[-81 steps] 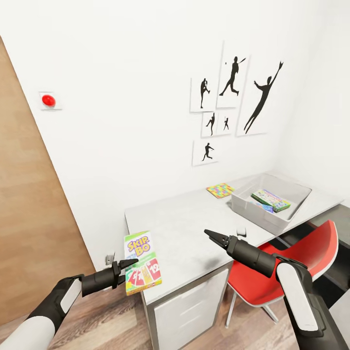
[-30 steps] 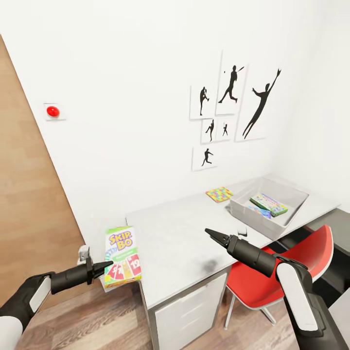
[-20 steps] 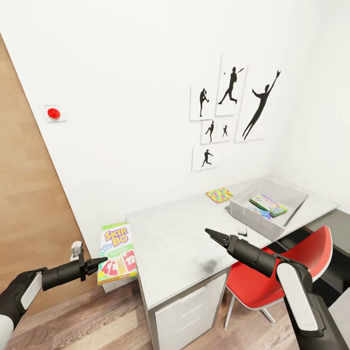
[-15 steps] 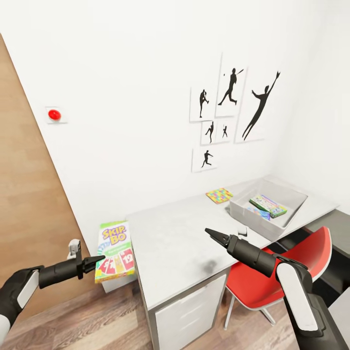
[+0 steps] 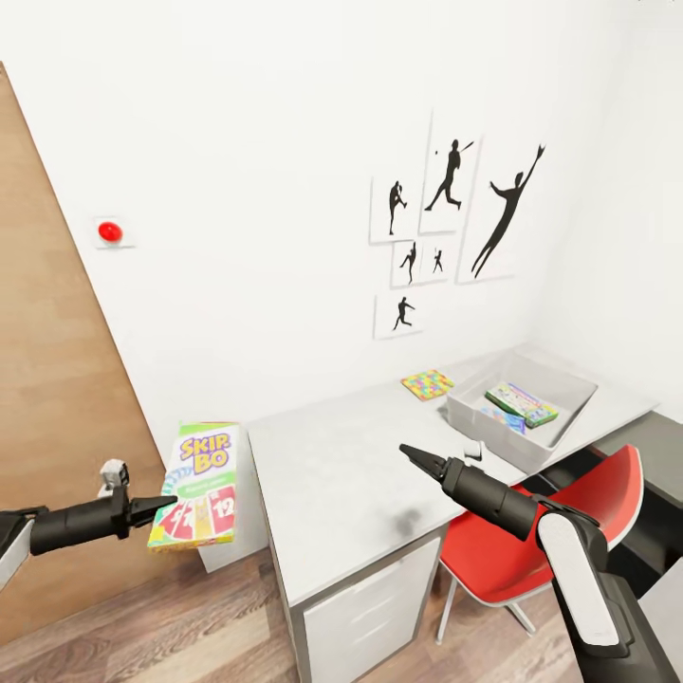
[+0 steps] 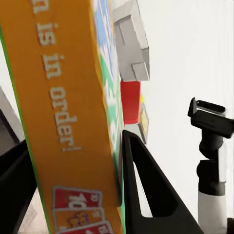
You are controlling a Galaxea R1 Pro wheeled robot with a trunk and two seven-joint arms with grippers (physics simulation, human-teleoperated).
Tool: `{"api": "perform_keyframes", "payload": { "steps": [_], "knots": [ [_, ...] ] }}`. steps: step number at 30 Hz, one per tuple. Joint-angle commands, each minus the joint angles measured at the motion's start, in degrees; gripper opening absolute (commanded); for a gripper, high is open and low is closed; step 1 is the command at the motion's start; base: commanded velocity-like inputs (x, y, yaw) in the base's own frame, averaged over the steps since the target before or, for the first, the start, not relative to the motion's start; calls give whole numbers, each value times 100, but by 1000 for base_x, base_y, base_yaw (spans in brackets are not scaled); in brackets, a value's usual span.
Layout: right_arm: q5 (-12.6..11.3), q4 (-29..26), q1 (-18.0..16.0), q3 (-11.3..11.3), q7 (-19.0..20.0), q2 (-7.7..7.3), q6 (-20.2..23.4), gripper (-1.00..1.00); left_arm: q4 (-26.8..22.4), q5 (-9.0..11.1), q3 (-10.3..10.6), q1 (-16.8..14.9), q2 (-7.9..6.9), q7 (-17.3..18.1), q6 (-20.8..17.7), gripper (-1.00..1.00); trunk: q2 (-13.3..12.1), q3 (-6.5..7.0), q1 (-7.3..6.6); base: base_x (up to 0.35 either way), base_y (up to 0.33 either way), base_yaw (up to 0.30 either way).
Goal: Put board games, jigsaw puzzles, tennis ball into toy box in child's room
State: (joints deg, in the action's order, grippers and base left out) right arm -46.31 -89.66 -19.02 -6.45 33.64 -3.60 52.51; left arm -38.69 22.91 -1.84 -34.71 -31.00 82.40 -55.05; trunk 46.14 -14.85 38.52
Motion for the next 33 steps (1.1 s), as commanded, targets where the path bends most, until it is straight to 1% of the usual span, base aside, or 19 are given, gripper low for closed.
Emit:
{"api": "perform_keyframes", "payload": {
  "steps": [1,2,4,6,10,13,15,17,20,22,24,26,29,33],
  "knots": [
    [8,1,-5,39,17,0,1,100,-42,-9,77,-1,-88,260,-53,-100,-36,10,-21,0,0,0],
    [8,1,-5,96,10,0,-24,100,-113,-18,157,-1,-143,477,-52,-100,-76,28,-43,0,0,0],
    [10,4,-5,193,-34,0,-75,100,-239,-67,334,-1,-202,738,-53,-100,-156,64,-87,0,0,0],
    [9,7,-5,240,-124,-1,-133,100,-304,-175,448,-1,-237,760,-53,-100,-237,100,-131,0,0,0],
    [8,9,-5,279,-373,3,-208,100,-327,-461,534,-1,-269,760,-38,-100,-397,172,-219,0,0,0],
    [8,9,-5,288,-463,7,-218,100,-331,-539,552,-1,-276,760,-29,-100,-517,225,-285,0,0,0],
    [8,9,-5,289,-485,6,-221,100,-331,-558,553,-1,-305,760,-29,-100,-598,261,-329,0,0,0],
    [8,9,-5,292,-508,7,-223,100,-332,-569,553,-1,-387,760,-25,-100,-678,297,-373,-48,0,0],
    [8,11,-5,316,-517,8,-226,100,-332,-574,553,-1,-412,760,-24,-100,-798,351,-439,-102,0,0],
    [12,21,-5,433,-522,10,-272,100,-332,-576,558,-1,-419,760,-20,-100,-878,387,-483,-121,0,0],
    [10,24,-5,577,-524,7,-469,100,-332,-576,560,-1,-422,760,-17,-100,-959,423,-526,-127,0,0],
    [9,26,-5,671,-528,7,-617,100,-332,-577,561,-1,-423,760,-16,-100,-1039,459,-570,-129,0,0],
    [8,19,-5,844,-528,6,-753,100,-332,-577,561,-1,-424,760,-16,-100,-1159,513,-636,-131,0,0],
    [8,18,-5,925,-529,8,-800,100,-332,-583,561,7,-430,760,-15,-100,-1320,585,-724,-131,0,0]
  ]
}}
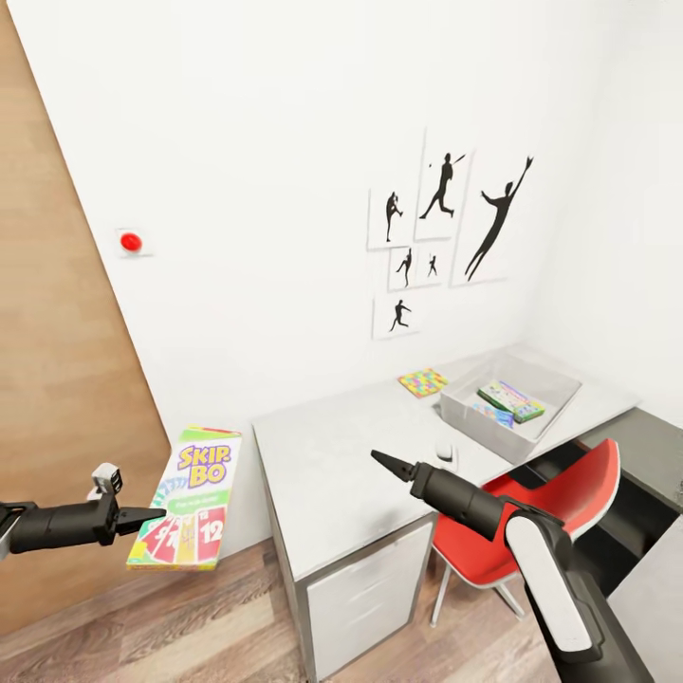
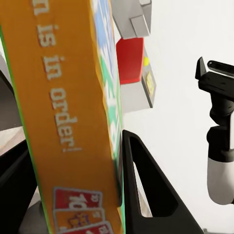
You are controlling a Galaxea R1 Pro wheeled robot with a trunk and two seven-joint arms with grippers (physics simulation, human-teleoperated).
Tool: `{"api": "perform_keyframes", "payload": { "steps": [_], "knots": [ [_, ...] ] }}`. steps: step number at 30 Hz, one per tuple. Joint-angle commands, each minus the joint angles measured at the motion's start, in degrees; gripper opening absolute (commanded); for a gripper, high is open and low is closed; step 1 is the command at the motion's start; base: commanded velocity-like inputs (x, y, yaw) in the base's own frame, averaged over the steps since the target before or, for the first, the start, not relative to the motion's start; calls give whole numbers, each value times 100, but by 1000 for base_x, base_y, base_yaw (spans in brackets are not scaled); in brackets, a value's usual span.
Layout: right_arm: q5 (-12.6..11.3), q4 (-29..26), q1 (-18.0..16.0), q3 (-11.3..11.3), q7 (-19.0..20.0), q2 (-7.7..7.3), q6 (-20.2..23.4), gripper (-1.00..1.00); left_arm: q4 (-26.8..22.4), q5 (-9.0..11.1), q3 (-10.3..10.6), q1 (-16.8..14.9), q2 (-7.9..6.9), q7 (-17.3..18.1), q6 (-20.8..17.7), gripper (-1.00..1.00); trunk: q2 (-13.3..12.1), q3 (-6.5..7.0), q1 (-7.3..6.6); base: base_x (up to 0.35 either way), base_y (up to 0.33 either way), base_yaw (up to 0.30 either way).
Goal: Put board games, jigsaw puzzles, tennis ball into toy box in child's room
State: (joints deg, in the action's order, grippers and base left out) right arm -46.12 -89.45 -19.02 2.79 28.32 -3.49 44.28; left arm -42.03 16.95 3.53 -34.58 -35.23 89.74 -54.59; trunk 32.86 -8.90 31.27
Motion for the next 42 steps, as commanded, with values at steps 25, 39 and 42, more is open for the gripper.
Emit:
{"api": "perform_keyframes", "payload": {
  "steps": [25,39,42],
  "knots": [
    [-9,15,-5,22,7,-11,-183,100,3,17,-1,-5,-11,26,-69,-100,-995,439,-549,-77,0,0],
    [-4,17,-5,26,7,-11,-192,100,11,18,-8,-5,-19,26,-68,-100,-995,502,-549,0,0,-132],
    [-3,26,-5,28,7,-6,-192,100,11,19,-11,-5,-19,26,-65,-100,-995,523,-549,0,0,-201]
  ]
}}
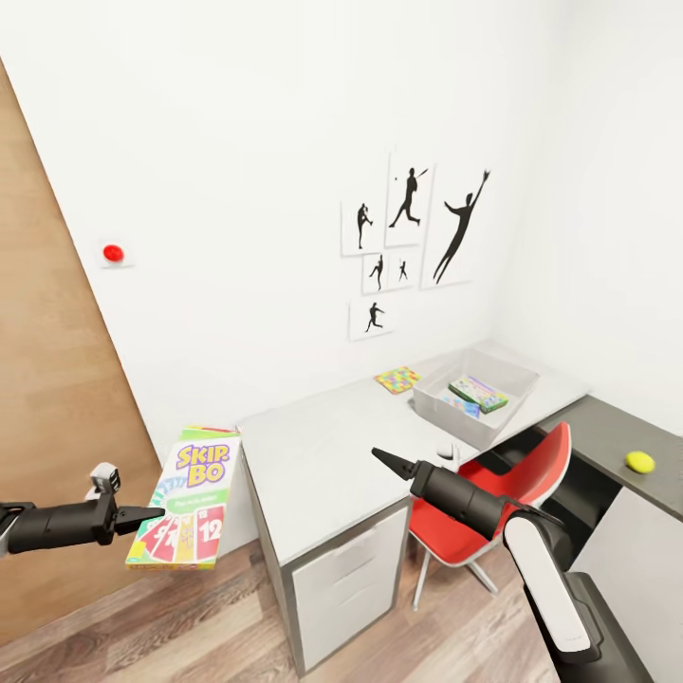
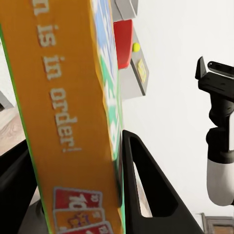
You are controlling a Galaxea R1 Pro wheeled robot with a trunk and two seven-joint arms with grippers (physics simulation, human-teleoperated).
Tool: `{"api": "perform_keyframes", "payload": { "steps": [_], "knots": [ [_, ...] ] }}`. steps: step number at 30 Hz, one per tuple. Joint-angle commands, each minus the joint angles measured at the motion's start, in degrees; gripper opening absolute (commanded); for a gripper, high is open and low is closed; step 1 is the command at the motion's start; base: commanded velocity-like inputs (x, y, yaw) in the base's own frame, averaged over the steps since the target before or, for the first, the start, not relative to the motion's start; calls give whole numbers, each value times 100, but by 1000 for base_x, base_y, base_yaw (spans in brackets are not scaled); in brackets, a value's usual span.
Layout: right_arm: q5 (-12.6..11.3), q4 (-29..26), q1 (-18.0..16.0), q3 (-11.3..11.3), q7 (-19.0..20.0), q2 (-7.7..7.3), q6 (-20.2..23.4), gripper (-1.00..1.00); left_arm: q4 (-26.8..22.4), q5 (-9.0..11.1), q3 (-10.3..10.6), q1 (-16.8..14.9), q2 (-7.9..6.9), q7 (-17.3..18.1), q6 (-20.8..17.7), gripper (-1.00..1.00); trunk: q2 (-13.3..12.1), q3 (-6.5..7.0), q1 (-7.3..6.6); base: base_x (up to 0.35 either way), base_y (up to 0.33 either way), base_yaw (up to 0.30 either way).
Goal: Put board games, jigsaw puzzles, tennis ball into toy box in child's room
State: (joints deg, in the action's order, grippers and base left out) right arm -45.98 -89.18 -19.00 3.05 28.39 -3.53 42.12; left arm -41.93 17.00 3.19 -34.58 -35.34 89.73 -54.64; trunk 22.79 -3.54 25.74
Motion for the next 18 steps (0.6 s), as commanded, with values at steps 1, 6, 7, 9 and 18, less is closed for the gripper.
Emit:
{"api": "perform_keyframes", "payload": {
  "steps": [1,6,7,9,18],
  "knots": [
    [-17,2,-7,2,0,-4,25,100,1,14,24,-5,-8,27,-62,-100,13,-6,4,0,0,-202],
    [-17,6,-7,1,0,-7,25,100,1,14,24,-5,-6,27,-60,-100,13,28,4,0,0,-203],
    [-16,6,-7,-2,0,-5,25,100,1,13,24,-5,-7,27,-60,-100,13,35,4,0,0,-203],
    [-16,6,-7,0,0,-5,25,100,1,14,24,-5,-6,27,-62,-100,13,49,4,0,0,-203],
    [-16,6,-7,1,0,-2,25,100,1,14,24,-5,1,27,-63,-100,13,112,4,0,0,-203]
  ]
}}
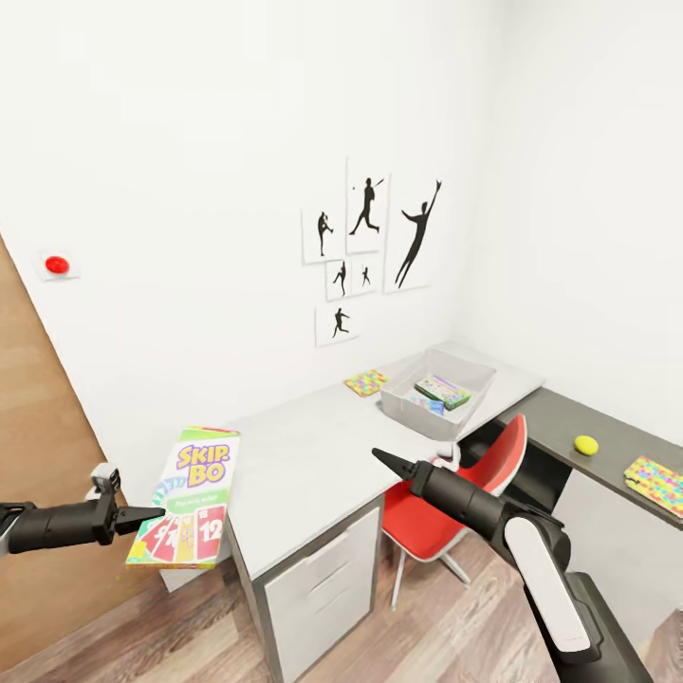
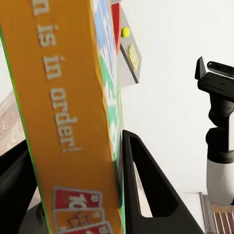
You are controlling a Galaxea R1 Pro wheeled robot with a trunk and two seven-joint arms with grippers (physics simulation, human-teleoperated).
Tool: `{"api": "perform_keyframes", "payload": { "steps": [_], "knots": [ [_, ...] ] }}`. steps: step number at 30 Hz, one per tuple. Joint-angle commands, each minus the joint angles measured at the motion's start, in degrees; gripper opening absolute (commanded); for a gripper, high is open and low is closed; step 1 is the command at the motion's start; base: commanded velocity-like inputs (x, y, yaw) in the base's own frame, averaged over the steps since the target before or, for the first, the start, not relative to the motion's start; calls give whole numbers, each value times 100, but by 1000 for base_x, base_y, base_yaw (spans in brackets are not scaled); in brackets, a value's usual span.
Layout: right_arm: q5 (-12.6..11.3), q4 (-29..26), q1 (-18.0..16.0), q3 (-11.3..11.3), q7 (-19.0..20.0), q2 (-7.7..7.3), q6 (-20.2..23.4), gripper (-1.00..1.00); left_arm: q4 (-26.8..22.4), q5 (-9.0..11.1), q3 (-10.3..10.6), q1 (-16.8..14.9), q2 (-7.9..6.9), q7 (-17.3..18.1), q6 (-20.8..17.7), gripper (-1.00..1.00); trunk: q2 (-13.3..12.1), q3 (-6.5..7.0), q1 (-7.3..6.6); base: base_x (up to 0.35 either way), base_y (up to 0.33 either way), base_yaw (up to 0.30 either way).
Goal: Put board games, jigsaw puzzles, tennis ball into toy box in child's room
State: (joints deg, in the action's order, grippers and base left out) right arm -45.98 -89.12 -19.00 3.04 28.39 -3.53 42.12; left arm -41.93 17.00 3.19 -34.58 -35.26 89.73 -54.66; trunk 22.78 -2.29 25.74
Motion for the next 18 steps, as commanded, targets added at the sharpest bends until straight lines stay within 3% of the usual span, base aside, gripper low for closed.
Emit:
{"api": "perform_keyframes", "payload": {
  "steps": [1,18],
  "knots": [
    [-17,-1,-7,3,0,-3,25,100,1,14,24,-5,-8,27,-61,-100,14,-7,4,0,0,-201],
    [-17,8,-7,4,0,1,-3,100,1,13,24,-5,1,27,-61,-100,14,95,4,0,0,-155]
  ]
}}
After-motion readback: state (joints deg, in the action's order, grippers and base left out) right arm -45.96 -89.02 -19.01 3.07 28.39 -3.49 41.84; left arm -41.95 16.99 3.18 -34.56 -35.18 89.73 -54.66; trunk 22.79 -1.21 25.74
